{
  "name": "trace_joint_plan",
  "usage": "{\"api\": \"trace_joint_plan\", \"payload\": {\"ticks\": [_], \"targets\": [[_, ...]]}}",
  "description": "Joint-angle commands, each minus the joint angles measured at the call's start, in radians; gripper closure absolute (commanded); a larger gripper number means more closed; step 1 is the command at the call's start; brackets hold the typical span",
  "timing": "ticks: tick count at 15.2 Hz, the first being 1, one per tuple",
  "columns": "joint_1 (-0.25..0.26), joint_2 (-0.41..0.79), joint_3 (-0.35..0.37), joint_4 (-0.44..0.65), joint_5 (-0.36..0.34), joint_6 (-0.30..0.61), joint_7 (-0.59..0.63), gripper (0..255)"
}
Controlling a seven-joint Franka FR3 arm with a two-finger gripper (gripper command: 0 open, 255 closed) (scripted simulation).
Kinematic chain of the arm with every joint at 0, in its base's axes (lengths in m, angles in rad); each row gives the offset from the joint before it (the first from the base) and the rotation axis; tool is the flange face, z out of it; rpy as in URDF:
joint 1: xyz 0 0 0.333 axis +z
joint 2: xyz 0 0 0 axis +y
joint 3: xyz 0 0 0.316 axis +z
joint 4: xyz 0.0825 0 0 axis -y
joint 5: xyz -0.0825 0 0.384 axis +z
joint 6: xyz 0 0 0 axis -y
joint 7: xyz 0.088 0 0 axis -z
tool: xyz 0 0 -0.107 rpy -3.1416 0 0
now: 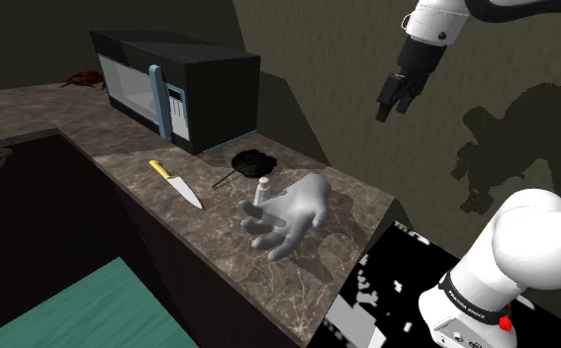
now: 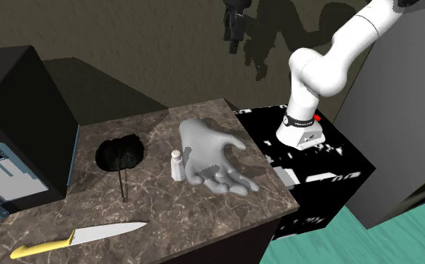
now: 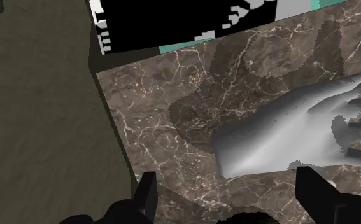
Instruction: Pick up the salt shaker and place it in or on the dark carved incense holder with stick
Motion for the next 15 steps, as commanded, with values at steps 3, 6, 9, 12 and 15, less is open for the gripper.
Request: {"api": "trace_joint_plan", "payload": {"ticks": [3, 6, 9, 12, 15], "targets": [[0.013, 0.026, 0.005, -0.037, 0.016, 0.074, -0.001, 0], [0.033, 0.076, 0.013, -0.084, 0.040, 0.187, -0.005, 0], [0.054, 0.138, 0.023, -0.118, 0.064, 0.300, -0.012, 0], [0.076, 0.211, 0.033, -0.139, 0.087, 0.413, -0.020, 0], [0.099, 0.295, 0.044, -0.148, 0.111, 0.523, -0.031, 0]]}}
